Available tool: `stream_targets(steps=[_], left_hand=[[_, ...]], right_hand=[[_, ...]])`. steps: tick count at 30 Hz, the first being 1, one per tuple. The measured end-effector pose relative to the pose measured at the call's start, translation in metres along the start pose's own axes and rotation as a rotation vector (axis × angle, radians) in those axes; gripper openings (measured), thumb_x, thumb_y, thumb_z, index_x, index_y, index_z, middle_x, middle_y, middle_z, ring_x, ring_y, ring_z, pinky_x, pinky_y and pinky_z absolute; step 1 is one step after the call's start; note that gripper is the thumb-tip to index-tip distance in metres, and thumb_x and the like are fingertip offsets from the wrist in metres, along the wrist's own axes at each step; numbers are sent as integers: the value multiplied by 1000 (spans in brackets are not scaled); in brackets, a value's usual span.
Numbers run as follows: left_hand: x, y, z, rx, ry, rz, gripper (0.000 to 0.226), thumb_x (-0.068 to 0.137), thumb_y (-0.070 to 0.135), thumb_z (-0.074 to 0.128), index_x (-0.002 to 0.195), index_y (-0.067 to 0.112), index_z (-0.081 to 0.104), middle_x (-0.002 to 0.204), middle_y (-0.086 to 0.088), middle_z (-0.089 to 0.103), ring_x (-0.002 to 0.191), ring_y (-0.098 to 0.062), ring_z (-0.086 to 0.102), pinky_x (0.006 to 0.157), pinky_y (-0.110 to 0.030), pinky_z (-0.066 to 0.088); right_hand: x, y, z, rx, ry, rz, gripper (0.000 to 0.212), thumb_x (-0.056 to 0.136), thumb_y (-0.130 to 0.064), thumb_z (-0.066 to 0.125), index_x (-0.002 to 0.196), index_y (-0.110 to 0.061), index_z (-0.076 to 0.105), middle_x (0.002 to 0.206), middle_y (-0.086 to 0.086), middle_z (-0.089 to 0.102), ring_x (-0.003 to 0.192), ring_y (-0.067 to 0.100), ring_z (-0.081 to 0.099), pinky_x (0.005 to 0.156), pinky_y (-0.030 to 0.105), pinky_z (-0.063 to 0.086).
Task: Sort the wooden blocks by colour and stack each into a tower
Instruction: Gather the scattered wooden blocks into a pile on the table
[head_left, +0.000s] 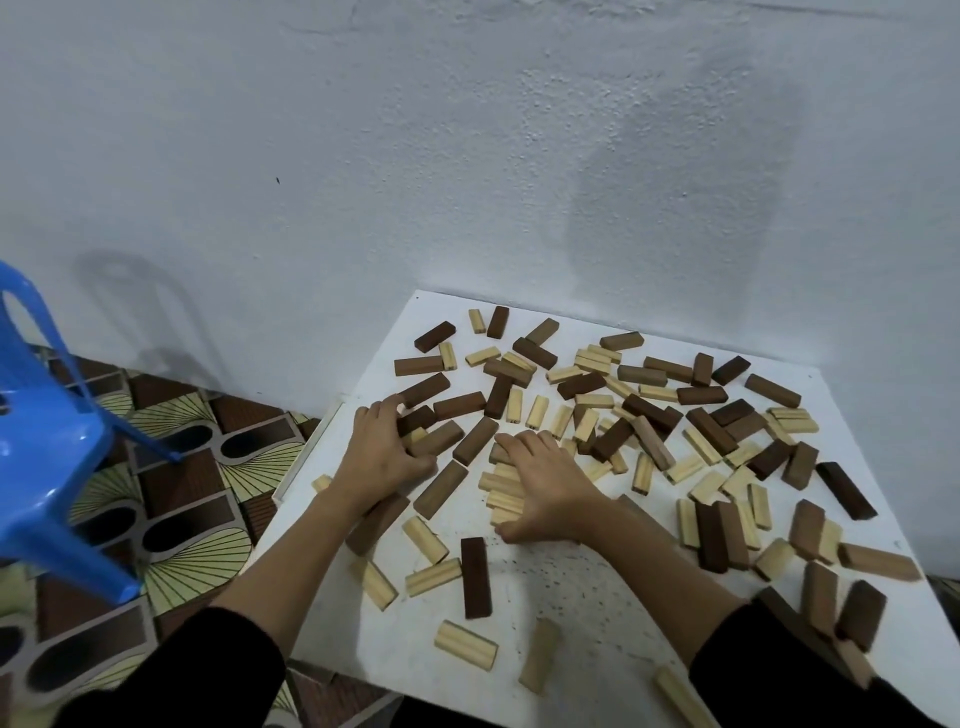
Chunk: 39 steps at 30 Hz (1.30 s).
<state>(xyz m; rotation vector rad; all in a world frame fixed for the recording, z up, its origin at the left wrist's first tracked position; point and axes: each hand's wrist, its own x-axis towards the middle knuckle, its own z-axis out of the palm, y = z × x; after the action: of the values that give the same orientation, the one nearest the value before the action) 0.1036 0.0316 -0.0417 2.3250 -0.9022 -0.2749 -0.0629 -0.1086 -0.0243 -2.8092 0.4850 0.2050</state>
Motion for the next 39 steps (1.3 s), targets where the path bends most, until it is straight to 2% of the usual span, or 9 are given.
stream_targets(steps=[6, 10, 18, 21, 24, 26, 31, 35, 39], left_hand=[[3, 17, -3, -102, 97, 21, 83, 66, 25, 80, 138, 17, 39, 126, -6, 52, 118, -20, 38, 97, -33, 40], [12, 57, 13, -185, 60, 142, 67, 60, 33, 78, 119, 24, 48, 103, 6, 52, 105, -17, 48, 86, -32, 48], [23, 133, 76, -97, -105, 281, 76, 71, 29, 75, 135, 11, 40, 129, -11, 44, 123, -25, 34, 104, -40, 36], [22, 136, 93, -3, -188, 313, 68, 81, 29, 68, 138, 13, 36, 134, -12, 44, 125, -27, 36, 103, -40, 36], [20, 129, 94, -1, -264, 327, 70, 85, 29, 65, 143, 11, 30, 140, -13, 39, 130, -26, 33, 105, -37, 32], [19, 122, 87, -23, -277, 339, 72, 86, 29, 65, 145, 10, 28, 143, -13, 37, 132, -25, 32, 107, -36, 31], [7, 80, 54, -49, -200, 259, 64, 88, 30, 63, 143, 15, 34, 145, -6, 38, 134, -22, 32, 107, -31, 29], [-13, 41, 23, -16, -120, 169, 60, 88, 39, 58, 142, 22, 37, 149, 2, 35, 138, -20, 29, 112, -36, 25], [-40, 2, -5, 99, 28, -12, 51, 92, 25, 58, 139, 18, 43, 150, -3, 33, 138, -23, 23, 114, -40, 22]], right_hand=[[-2, 12, -14, 36, 97, 30, 93, 66, -49, 72, 141, -22, 25, 137, 0, 33, 125, 19, 27, 106, 34, 29], [-10, 44, -35, 18, 204, 128, 97, 62, -51, 70, 142, -18, 25, 136, 3, 36, 123, 21, 31, 102, 34, 31], [-21, 103, -40, 25, 344, 298, 106, 49, -69, 38, 139, -14, 34, 135, 9, 41, 120, 25, 36, 100, 38, 34], [-27, 113, -26, -33, 231, 306, 111, 56, -82, 30, 147, -18, 23, 151, 6, 25, 135, 26, 23, 111, 41, 21], [-27, 119, -16, -63, 189, 320, 138, 40, -98, -7, 150, -17, 15, 157, 5, 10, 143, 28, 11, 115, 50, 8], [-28, 117, -15, -15, 233, 297, 133, 49, -97, -4, 149, -12, 20, 157, 11, 11, 143, 33, 11, 113, 57, 8], [-28, 68, -15, 131, 329, 79, 76, 82, -56, 46, 145, -16, 32, 157, 3, 14, 144, 24, 10, 117, 49, 13], [-33, 22, 0, 214, 254, -170, 47, 85, -19, 60, 131, -22, 51, 151, 1, 30, 139, 21, 20, 114, 41, 20], [-41, -16, 24, 230, 113, -425, 41, 73, 9, 60, 104, -16, 67, 137, 8, 46, 126, 27, 35, 100, 35, 32]])
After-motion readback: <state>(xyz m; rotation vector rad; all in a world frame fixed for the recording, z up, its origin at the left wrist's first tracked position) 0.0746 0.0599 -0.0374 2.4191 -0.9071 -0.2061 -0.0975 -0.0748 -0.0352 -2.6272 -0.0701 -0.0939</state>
